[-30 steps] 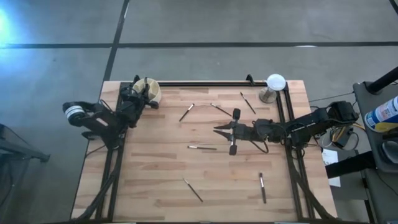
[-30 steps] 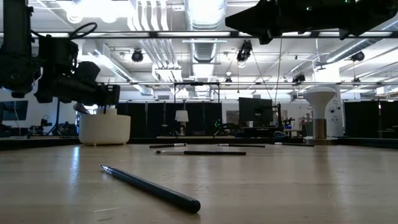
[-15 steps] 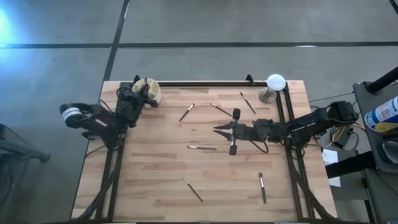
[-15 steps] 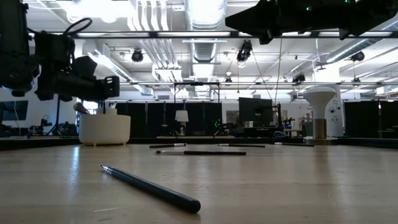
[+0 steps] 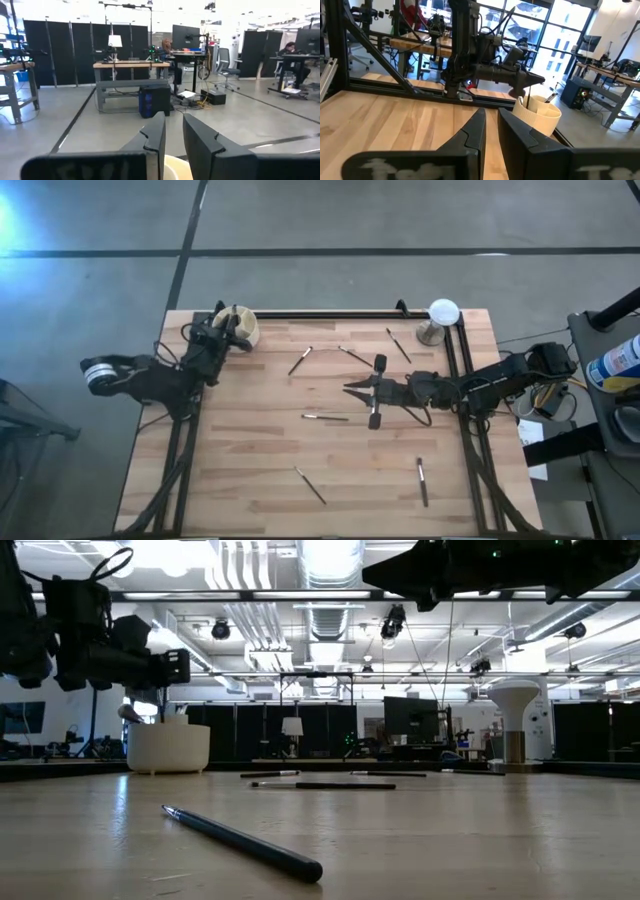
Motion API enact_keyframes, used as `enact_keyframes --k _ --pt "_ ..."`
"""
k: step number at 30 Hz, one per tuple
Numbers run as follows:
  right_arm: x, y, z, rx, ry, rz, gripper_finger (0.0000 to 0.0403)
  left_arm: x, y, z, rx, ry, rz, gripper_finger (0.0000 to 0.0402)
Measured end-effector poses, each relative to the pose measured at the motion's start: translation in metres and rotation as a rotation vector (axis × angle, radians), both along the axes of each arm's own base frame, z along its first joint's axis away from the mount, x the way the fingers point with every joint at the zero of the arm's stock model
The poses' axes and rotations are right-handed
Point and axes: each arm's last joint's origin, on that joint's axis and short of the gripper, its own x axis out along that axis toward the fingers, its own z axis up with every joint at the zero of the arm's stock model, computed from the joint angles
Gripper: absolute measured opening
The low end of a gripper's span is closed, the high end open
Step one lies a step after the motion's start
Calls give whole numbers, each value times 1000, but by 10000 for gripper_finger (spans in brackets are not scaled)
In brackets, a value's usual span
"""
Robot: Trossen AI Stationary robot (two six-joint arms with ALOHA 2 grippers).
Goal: Put items in baskets/containers
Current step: Put the eyeshadow brush into the organizer
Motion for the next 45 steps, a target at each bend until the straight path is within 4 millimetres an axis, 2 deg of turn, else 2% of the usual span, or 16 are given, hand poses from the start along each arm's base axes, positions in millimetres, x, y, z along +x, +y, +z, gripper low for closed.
enact_keyframes --k 7,14,18,25,32,35,39,42,45 --pt "0 0 0 0 3 0 43 -2 -7 11 21 -56 -20 66" --pt "0 0 -1 -1 6 -1 43 -6 -15 20 31 -98 -50 104" --pt "0 0 -1 0 13 0 43 -4 -23 25 82 -65 -204 111" --pt "0 0 -4 1 37 -2 43 10 -42 40 144 -46 -496 81" --pt "0 0 -4 5 43 -10 43 36 -65 47 144 159 -670 27" --pt "0 -2 -8 -3 88 -40 43 46 -74 44 135 197 -752 6" --pt "0 -9 -15 -12 226 -216 43 58 -79 32 74 230 -837 2" --pt "0 -23 -22 63 355 -262 43 67 -79 18 20 249 -887 1" --pt "0 -45 -29 171 433 -280 43 75 -79 8 1 243 -916 1"
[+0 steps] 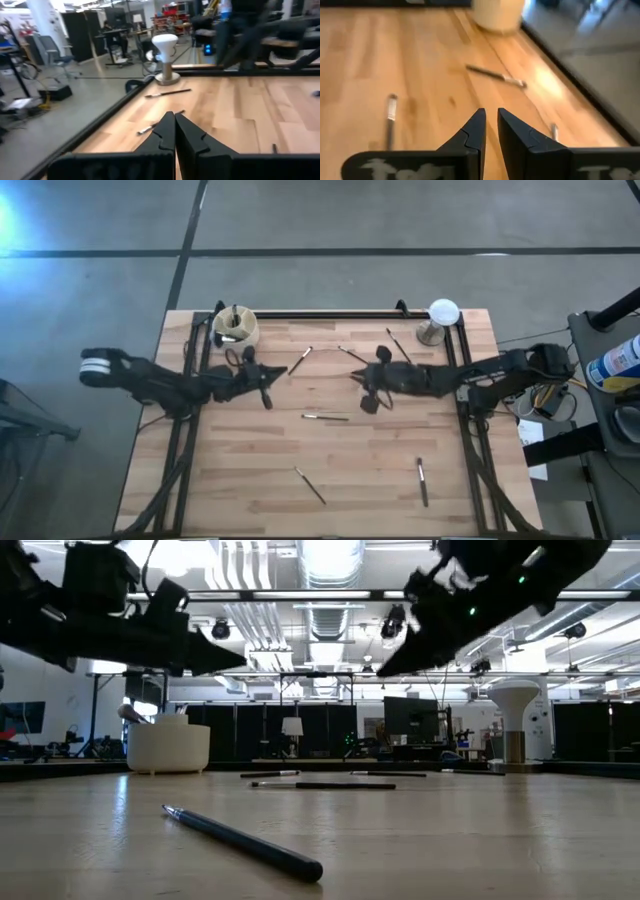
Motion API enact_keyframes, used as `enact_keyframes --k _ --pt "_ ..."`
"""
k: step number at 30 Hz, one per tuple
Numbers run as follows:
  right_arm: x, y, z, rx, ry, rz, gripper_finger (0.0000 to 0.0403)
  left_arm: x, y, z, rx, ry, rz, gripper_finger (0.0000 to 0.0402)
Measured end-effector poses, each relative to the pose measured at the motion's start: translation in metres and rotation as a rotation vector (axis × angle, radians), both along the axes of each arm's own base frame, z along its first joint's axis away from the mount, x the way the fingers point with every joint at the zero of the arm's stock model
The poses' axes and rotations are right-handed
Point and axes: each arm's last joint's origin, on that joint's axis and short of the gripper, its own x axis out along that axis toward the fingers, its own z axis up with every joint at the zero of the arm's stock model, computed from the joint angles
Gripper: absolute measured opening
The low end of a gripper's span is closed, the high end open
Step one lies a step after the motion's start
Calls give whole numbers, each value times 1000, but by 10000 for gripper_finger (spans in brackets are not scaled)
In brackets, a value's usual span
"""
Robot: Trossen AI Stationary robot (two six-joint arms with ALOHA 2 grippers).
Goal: Put items in baskets/containers
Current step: Put the eyeshadow brush into the organizer
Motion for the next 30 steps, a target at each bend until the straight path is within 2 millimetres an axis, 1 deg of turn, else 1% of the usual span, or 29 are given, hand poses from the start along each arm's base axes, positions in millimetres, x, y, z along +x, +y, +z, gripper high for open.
enact_keyframes --k 4,8,10,13,17,22,26,30 --pt "-4 -36 -7 71 31 -93 43 9 0 -11 -20 -26 -45 0" --pt "-7 -71 -12 149 45 -113 43 18 -1 -20 -37 -29 -79 0" --pt "-5 -88 -11 186 64 -126 43 25 0 -23 -46 -13 -80 0" --pt "3 -108 -10 222 126 -142 44 35 1 -27 -50 5 -80 0" --pt "24 -129 -14 250 252 -149 59 46 2 -31 -53 25 -80 0" --pt "49 -150 -25 316 432 -167 96 51 2 -37 -57 50 -79 0" --pt "66 -165 -30 343 488 -186 120 51 2 -37 -63 46 -79 0" --pt "76 -176 -36 366 532 -199 130 50 2 -37 -66 46 -79 0"
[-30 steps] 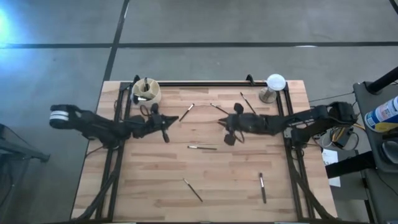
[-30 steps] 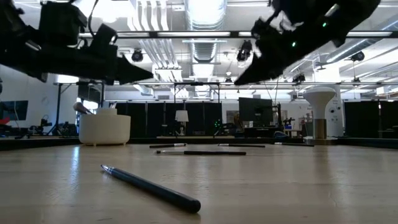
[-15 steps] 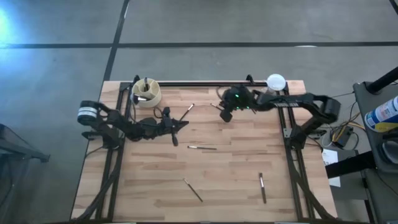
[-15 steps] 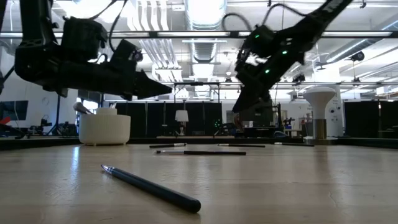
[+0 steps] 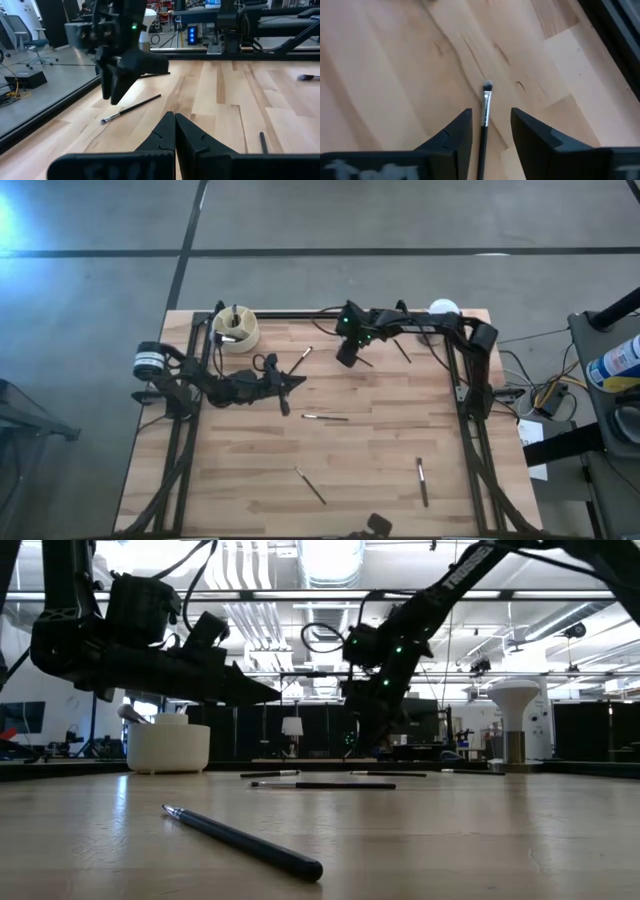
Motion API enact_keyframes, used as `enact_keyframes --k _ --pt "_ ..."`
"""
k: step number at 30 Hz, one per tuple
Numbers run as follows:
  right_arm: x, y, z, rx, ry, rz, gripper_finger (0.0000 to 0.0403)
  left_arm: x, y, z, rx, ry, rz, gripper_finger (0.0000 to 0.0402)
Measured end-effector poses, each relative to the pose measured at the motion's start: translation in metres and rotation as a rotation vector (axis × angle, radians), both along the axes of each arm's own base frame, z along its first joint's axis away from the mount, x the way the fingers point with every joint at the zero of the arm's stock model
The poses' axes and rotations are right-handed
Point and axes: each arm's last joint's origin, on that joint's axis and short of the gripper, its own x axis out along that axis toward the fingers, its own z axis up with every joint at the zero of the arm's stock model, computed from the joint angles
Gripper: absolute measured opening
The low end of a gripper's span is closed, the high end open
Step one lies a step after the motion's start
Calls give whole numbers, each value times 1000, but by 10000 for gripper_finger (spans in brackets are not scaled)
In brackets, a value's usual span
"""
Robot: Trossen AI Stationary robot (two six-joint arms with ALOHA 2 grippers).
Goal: Put items in baskets/containers
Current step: Put the eyeshadow brush into the organizer
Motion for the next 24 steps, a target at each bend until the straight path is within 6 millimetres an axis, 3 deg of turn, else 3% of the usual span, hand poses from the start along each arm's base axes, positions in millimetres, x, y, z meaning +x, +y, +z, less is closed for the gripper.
enact_keyframes --k 13,24 --pt "6 -12 -22 27 52 -13 129 1 0 0 -5 -2 0 0" --pt "3 -11 -33 41 71 -16 83 1 0 1 -7 -5 1 0"
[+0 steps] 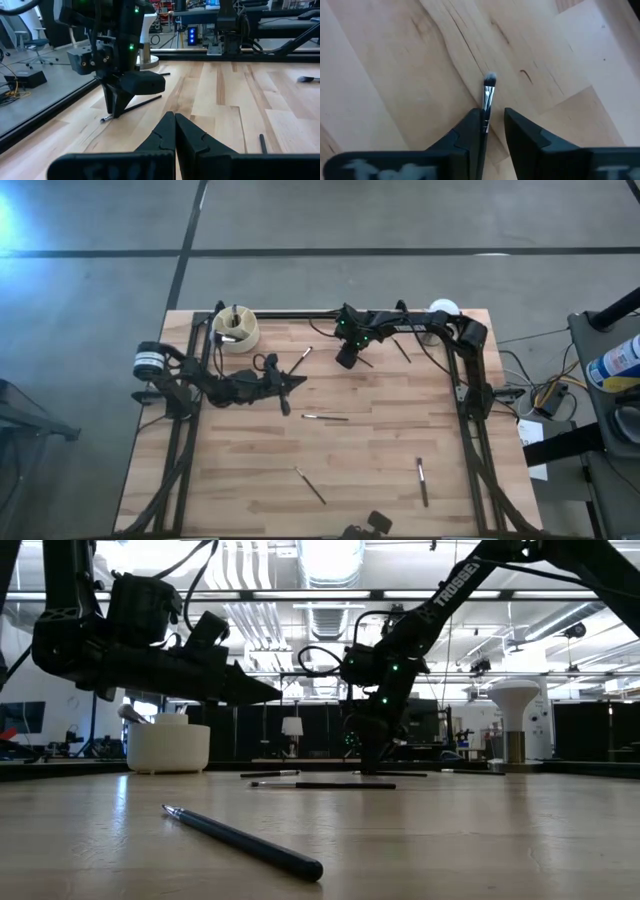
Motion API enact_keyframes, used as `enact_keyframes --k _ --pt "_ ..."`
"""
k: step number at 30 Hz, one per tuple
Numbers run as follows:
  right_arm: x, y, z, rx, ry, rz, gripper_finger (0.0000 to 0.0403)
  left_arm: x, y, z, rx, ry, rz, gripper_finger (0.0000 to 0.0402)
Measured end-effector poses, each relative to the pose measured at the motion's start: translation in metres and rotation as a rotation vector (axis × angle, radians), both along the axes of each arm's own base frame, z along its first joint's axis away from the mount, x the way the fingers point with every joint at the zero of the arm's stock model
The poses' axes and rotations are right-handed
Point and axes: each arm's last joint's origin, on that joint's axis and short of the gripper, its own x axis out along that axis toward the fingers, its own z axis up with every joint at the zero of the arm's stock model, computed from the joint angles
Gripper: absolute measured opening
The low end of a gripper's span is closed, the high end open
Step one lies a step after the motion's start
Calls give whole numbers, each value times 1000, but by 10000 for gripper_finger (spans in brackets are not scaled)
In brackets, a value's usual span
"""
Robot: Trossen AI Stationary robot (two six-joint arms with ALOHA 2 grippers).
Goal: Put items in baskets/containers
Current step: Put the eyeshadow brush into the organizer
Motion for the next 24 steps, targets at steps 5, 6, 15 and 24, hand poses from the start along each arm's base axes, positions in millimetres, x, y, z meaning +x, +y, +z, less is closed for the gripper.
enact_keyframes --k 5,6,15,24 --pt "-1 -1 -1 0 0 -2 62 0 0 0 -7 3 1 0" --pt "-1 -1 0 0 -1 -1 57 0 0 -1 -13 4 1 0" --pt "-5 1 1 13 29 2 13 7 4 -6 -108 68 5 0" --pt "-13 6 14 8 32 8 15 24 7 -2 -176 122 25 13"
